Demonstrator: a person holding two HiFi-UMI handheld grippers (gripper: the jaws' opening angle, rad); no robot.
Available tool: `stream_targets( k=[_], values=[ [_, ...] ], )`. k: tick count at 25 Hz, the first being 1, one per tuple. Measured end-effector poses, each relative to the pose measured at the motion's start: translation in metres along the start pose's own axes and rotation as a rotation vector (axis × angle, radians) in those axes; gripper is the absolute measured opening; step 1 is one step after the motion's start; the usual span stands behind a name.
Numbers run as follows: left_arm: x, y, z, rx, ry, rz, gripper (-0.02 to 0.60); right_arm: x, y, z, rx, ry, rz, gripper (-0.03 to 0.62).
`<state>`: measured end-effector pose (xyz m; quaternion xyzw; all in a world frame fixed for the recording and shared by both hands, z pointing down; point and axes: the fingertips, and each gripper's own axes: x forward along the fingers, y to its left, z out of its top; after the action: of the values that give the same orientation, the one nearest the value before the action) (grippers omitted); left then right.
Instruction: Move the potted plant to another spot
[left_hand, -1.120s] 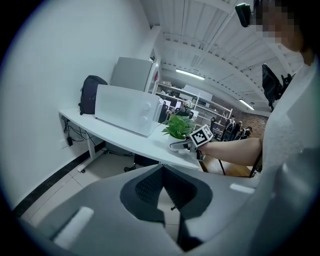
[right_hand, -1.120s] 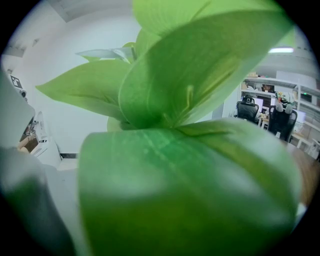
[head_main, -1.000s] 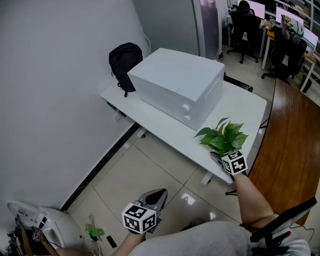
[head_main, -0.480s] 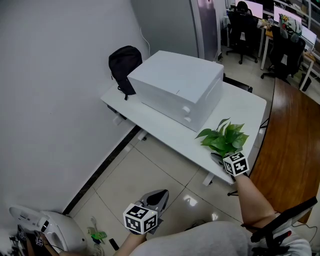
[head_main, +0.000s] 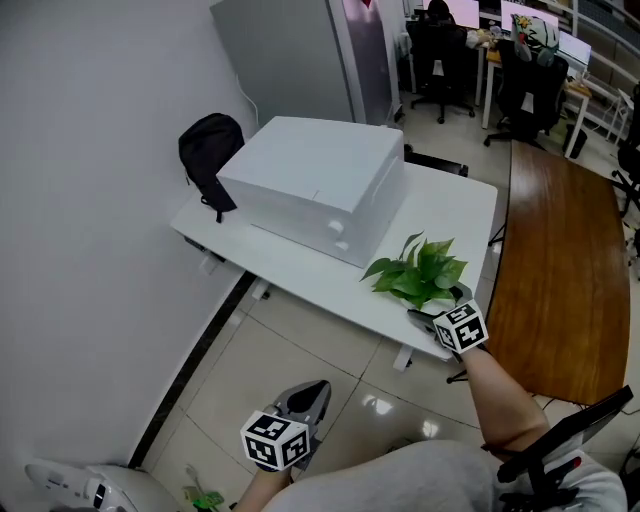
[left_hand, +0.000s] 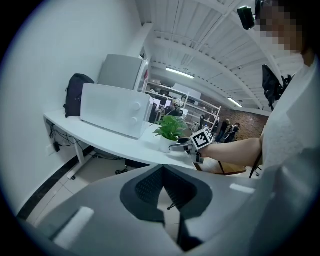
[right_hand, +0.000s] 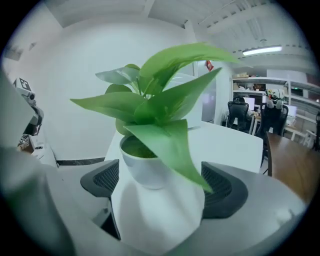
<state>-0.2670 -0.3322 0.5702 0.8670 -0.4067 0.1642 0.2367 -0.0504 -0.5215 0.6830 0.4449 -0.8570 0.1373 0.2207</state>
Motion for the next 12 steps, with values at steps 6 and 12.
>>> stream_targets(
  k=[6,12],
  values=[
    [0.024,-0.010,0.005,0.028,0.002,-0.091,-0.003,-0.035,-0.014,-0.009,0.045,-0.024,-0.061,0.462],
    [0.072,-0.043,0.012,0.071,0.022,-0.235,-0.003,-0.108,-0.020,-0.019,0.107,-0.065,-0.130,0.241]
  ],
)
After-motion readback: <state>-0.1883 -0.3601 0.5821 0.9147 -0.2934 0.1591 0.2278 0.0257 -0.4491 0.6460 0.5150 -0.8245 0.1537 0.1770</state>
